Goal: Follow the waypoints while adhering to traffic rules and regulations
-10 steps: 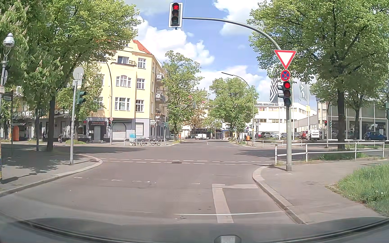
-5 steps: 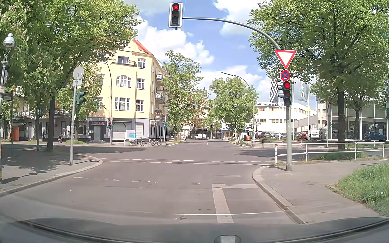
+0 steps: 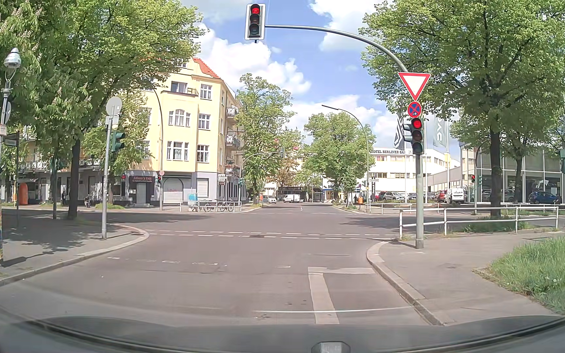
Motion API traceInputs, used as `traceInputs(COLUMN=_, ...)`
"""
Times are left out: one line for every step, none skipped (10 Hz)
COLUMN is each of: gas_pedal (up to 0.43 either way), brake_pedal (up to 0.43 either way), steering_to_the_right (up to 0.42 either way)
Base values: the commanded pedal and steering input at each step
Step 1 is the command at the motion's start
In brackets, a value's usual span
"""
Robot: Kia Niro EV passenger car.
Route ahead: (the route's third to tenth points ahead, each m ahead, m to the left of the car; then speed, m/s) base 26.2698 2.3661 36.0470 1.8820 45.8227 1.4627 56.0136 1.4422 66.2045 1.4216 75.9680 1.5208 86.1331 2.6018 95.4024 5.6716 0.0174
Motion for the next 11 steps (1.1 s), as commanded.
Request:
traceInputs(gas_pedal=0.0, brake_pedal=0.317, steering_to_the_right=-0.004)
traceInputs(gas_pedal=0.0, brake_pedal=0.317, steering_to_the_right=-0.004)
traceInputs(gas_pedal=0.0, brake_pedal=0.317, steering_to_the_right=-0.004)
traceInputs(gas_pedal=0.0, brake_pedal=0.323, steering_to_the_right=-0.004)
traceInputs(gas_pedal=0.0, brake_pedal=0.323, steering_to_the_right=-0.004)
traceInputs(gas_pedal=0.0, brake_pedal=0.323, steering_to_the_right=-0.004)
traceInputs(gas_pedal=0.0, brake_pedal=0.317, steering_to_the_right=-0.004)
traceInputs(gas_pedal=0.0, brake_pedal=0.323, steering_to_the_right=-0.004)
traceInputs(gas_pedal=0.0, brake_pedal=0.323, steering_to_the_right=-0.004)
traceInputs(gas_pedal=0.0, brake_pedal=0.323, steering_to_the_right=-0.004)
traceInputs(gas_pedal=0.0, brake_pedal=0.323, steering_to_the_right=-0.004)
